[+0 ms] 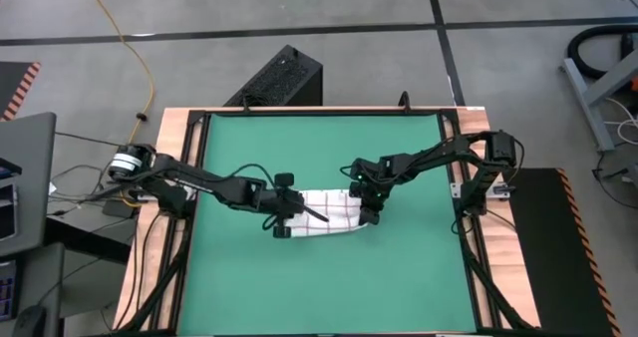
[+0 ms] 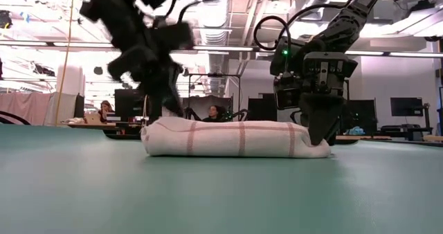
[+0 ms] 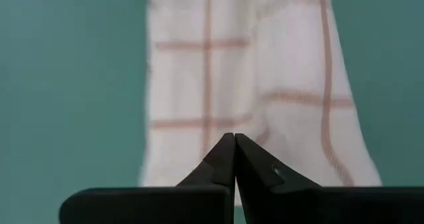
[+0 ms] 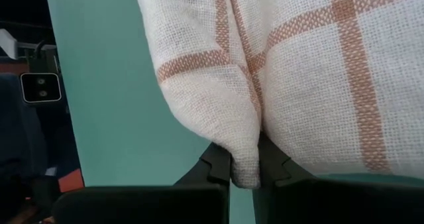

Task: Roll towel into tight, uniform cylinder
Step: Roll the white patterned towel

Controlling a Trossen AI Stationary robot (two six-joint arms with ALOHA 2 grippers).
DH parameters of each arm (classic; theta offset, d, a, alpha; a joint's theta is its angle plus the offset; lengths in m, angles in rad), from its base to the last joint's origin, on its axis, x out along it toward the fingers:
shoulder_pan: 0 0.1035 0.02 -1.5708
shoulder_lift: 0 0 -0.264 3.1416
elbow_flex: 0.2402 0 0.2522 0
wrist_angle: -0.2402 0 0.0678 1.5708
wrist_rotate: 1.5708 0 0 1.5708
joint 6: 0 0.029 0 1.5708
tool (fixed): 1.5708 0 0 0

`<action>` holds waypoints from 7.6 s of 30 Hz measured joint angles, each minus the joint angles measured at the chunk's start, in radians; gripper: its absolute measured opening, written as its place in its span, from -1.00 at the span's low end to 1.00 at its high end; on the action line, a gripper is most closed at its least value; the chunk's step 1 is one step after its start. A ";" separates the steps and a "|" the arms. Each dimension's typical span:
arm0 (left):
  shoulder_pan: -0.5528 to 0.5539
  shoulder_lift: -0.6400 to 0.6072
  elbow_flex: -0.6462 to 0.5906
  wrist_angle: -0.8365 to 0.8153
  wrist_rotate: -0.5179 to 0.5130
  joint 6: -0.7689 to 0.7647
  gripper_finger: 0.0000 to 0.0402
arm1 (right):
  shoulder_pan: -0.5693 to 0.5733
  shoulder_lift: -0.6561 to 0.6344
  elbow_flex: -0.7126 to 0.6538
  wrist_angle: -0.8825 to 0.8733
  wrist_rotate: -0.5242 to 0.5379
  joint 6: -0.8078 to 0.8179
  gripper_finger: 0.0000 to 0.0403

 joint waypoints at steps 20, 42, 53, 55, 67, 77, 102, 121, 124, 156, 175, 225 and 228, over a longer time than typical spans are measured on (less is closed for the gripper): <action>0.003 0.000 -0.154 0.136 0.214 -0.162 -1.00 | -0.042 0.001 -0.002 0.006 -0.081 0.029 -0.82; 0.004 0.000 -0.155 0.143 0.314 -0.279 -1.00 | -0.179 0.002 0.011 0.012 -0.291 0.320 -0.82; -0.030 0.002 -0.155 0.144 0.367 -0.356 -1.00 | -0.185 0.000 0.011 -0.060 -0.210 0.515 -0.82; -0.045 -0.009 -0.134 0.132 0.368 -0.356 -1.00 | -0.185 0.000 0.011 -0.066 -0.209 0.520 -0.82; -0.111 0.015 0.047 0.082 0.155 0.049 -1.00 | -0.204 0.000 0.006 -0.085 -0.212 0.554 -0.82; -0.059 0.117 0.049 0.108 0.013 0.102 -1.00 | -0.203 0.000 0.006 -0.076 -0.212 0.545 -0.82; -0.029 0.026 0.043 0.144 0.215 0.209 -1.00 | -0.203 0.000 0.006 -0.077 -0.202 0.512 -0.82; 0.080 0.167 0.003 0.197 0.181 0.154 -1.00 | -0.189 -0.001 0.006 -0.076 -0.195 0.497 -0.82; 0.110 0.183 0.005 0.203 0.181 0.153 -1.00 | -0.184 -0.001 0.006 -0.085 -0.192 0.495 -0.82; 0.260 0.259 -0.003 0.150 0.388 0.143 -1.00 | -0.083 -0.320 0.003 -0.221 0.293 -0.109 -0.37; 0.267 0.259 -0.005 0.162 0.413 0.140 -1.00 | 0.215 -0.400 0.005 -0.091 0.611 -0.244 -0.39; 0.272 0.259 -0.003 0.138 0.458 0.153 -1.00 | 0.263 -0.295 0.004 -0.121 0.682 -0.682 0.37; 0.272 0.259 -0.003 0.139 0.458 0.168 -1.00 | 0.267 -0.232 0.004 -0.130 0.703 -0.682 0.41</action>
